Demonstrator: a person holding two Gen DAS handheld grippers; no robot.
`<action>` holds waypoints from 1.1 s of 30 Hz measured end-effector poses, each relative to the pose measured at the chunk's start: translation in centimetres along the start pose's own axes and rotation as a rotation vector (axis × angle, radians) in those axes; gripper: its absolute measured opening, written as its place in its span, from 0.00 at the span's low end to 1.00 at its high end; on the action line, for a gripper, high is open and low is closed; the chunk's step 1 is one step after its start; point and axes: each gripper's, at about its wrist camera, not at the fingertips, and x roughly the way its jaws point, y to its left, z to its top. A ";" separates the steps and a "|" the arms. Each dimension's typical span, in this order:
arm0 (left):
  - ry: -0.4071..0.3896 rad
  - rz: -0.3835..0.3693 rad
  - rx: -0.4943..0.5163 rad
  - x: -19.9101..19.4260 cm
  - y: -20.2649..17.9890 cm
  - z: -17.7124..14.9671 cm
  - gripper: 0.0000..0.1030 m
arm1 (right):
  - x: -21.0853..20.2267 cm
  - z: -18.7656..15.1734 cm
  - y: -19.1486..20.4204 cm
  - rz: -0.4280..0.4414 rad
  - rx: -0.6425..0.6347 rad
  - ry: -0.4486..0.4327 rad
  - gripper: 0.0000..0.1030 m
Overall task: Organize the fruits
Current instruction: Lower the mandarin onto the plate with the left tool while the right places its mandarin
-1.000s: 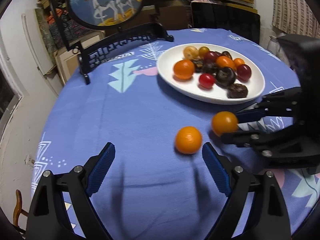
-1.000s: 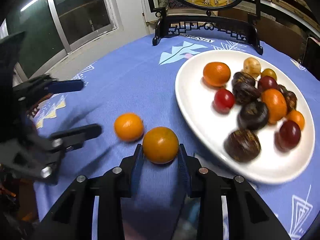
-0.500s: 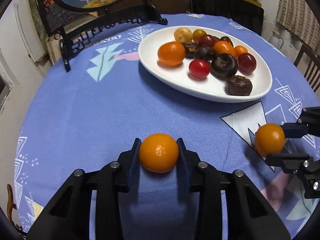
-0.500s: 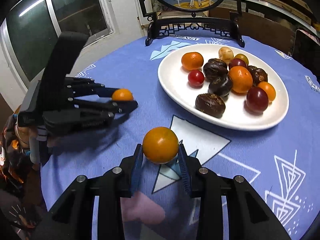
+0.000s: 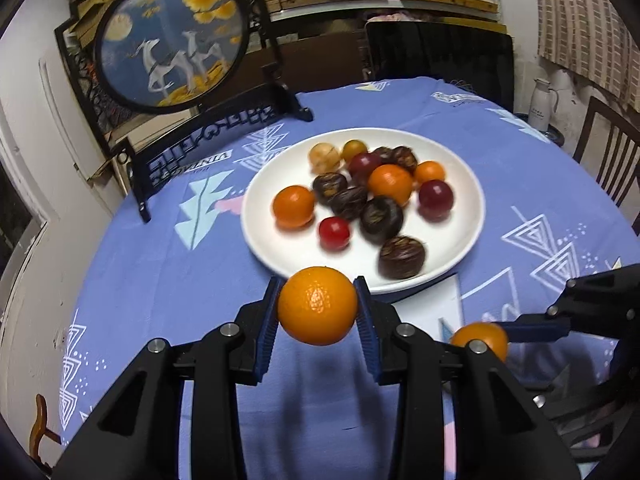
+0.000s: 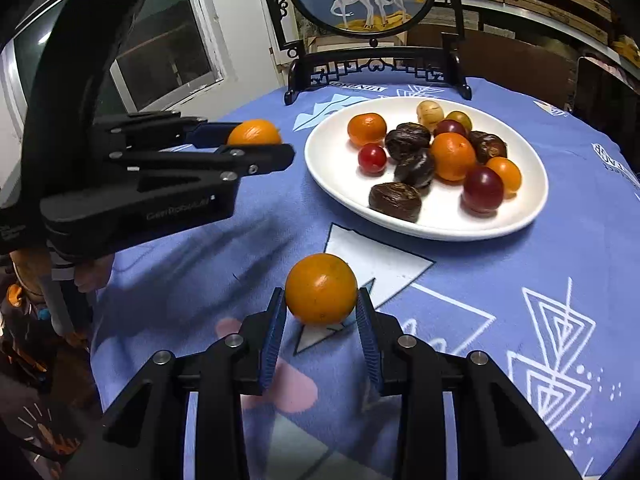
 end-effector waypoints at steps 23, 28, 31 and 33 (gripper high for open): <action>0.037 0.001 0.003 0.1 -2.8 -0.9 0.34 | -0.9 -1.9 0.3 0.019 -0.015 0.011 0.35; 0.039 0.005 0.002 0.2 -2.6 -1.0 0.34 | -1.0 -1.7 0.3 0.025 -0.013 0.012 0.35; 0.051 0.008 0.000 0.6 -2.4 -1.2 0.34 | -0.6 -1.8 0.5 0.028 -0.022 0.027 0.35; 0.059 0.008 -0.003 0.8 -2.3 -1.3 0.34 | -0.3 -1.8 0.6 0.030 -0.029 0.041 0.35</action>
